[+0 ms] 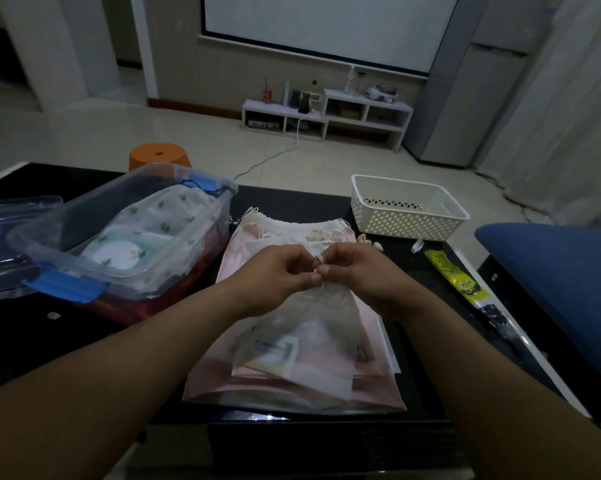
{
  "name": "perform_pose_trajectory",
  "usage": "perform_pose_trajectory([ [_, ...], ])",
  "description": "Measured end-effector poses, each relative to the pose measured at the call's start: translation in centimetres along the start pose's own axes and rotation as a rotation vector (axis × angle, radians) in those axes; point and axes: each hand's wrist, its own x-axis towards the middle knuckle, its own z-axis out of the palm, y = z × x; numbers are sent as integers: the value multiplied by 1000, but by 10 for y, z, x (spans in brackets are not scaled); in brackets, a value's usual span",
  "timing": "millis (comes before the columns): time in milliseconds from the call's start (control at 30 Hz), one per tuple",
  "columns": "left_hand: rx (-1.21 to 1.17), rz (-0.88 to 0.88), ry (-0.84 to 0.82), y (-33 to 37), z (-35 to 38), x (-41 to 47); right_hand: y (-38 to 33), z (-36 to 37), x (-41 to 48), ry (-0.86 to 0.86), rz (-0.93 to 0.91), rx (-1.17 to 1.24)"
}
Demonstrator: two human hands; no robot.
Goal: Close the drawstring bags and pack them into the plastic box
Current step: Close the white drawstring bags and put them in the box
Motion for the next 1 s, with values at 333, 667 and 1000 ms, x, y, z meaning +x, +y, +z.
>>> perform_pose_trajectory([
  [333,52,-71,34,-5,3,1,-3,9,-2,107,-93,-329],
  [667,75,-40,166,-10,18,2,-6,26,-5,192,-221,-448],
  [1000,-84,-68,-69,-10,-8,1,-10,18,-8,162,-166,-304],
])
